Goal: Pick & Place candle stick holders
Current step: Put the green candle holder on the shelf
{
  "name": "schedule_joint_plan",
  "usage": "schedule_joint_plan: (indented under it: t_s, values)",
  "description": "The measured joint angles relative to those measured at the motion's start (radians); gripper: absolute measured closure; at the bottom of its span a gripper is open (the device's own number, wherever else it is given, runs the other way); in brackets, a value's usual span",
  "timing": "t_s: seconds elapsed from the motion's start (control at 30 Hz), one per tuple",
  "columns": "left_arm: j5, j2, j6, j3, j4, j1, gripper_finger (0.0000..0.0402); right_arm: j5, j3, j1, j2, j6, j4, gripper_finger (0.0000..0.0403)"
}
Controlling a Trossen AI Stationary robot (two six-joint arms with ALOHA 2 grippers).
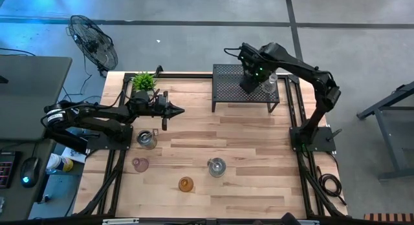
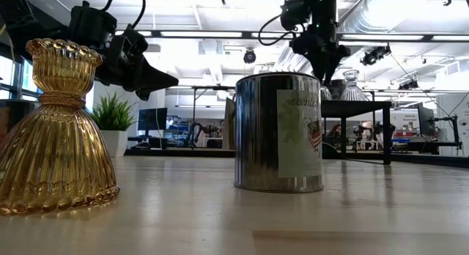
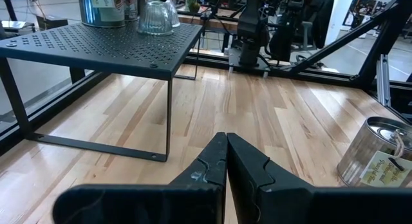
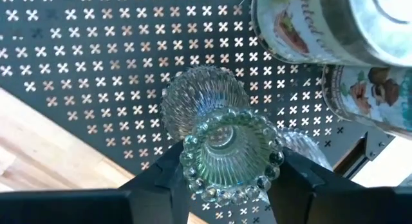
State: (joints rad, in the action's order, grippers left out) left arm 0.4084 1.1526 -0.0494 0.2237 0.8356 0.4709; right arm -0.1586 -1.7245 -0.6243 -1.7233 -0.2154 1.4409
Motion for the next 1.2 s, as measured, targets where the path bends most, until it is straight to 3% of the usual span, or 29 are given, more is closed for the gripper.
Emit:
schedule_joint_plan:
  t_s: [0.23, 0.53, 0.77, 1.2]
  values:
    - [0.000, 0.000, 0.000, 0.000, 0.000, 0.000, 0.0397, -0.032, 0.000, -0.003, 0.000, 0.002, -0.002, 0.0236]
    - [0.000, 0.000, 0.000, 0.000, 0.000, 0.000, 0.0397, -0.072, 0.001, -0.006, 0.000, 0.005, -0.005, 0.0255]
    - [0.000, 0.000, 0.000, 0.000, 0.000, 0.000, 0.0397, -0.084, 0.001, -0.006, 0.000, 0.007, -0.011, 0.0227]
    - [-0.001, 0.000, 0.000, 0.000, 0.000, 0.000, 0.0397, -0.130, 0.001, -0.010, 0.000, -0.004, -0.014, 0.0222]
